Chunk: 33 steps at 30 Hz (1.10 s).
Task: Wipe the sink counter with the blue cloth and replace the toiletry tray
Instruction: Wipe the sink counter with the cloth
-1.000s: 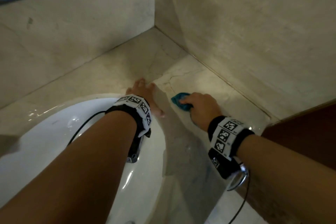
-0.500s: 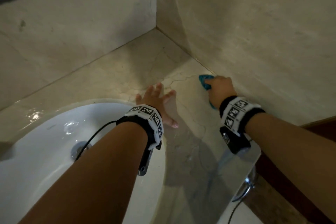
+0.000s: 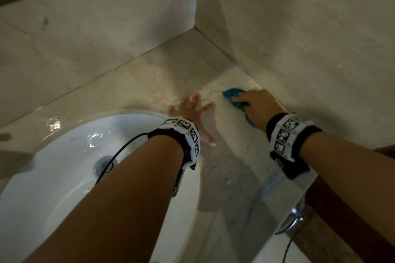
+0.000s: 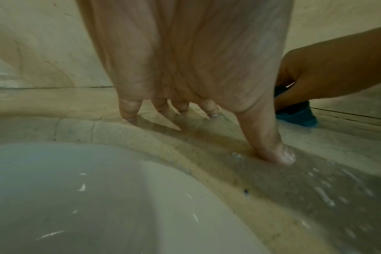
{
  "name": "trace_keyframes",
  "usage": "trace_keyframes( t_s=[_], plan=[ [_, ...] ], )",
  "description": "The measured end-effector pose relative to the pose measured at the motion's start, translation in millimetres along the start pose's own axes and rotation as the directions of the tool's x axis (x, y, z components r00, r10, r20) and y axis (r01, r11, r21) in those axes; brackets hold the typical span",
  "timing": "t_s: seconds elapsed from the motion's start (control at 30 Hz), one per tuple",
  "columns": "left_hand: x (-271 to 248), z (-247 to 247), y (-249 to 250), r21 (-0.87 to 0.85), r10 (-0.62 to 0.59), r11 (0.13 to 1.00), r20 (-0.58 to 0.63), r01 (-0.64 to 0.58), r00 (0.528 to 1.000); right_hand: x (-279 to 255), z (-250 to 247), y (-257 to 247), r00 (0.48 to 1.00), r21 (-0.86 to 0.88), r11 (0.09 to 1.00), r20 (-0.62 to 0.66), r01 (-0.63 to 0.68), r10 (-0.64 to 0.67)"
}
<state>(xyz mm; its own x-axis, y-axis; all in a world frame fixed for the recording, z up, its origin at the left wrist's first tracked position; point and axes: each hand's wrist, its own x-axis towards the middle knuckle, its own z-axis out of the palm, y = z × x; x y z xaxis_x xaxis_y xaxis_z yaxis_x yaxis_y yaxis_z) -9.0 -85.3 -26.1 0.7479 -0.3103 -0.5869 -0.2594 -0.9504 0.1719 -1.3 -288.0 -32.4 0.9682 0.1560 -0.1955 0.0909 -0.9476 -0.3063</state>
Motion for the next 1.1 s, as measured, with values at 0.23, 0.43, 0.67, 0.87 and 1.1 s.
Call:
trace_keyframes(
  t_s=[0.23, 0.43, 0.67, 0.87, 1.1],
  plan=[
    [2, 0, -1, -0.013, 0.005, 1.000, 0.007, -0.005, 1.000, 73, -8, -13, 0.987, -0.210, 0.967, 0.038, -0.143, 0.154],
    [0, -1, 0, -0.018, 0.003, 1.000, 0.013, -0.003, 1.000, 28, -12, -19, 0.998, -0.026, 0.998, -0.039, -0.060, 0.059],
    [-2, 0, -1, -0.026, 0.002, 1.000, 0.010, -0.002, 1.000, -57, -8, -12, 0.989, -0.053, 0.998, 0.143, -0.037, 0.045],
    [-1, 2, -1, -0.035, 0.004, 0.999, -0.006, -0.005, 1.000, -9, -16, -5, 0.973, -0.041, 0.974, -0.075, -0.223, 0.220],
    [-2, 3, -6, 0.011, 0.030, 1.000, -0.062, -0.029, 0.998, -39, -5, -24, 0.992, -0.075, 0.990, 0.043, -0.115, 0.119]
  ],
)
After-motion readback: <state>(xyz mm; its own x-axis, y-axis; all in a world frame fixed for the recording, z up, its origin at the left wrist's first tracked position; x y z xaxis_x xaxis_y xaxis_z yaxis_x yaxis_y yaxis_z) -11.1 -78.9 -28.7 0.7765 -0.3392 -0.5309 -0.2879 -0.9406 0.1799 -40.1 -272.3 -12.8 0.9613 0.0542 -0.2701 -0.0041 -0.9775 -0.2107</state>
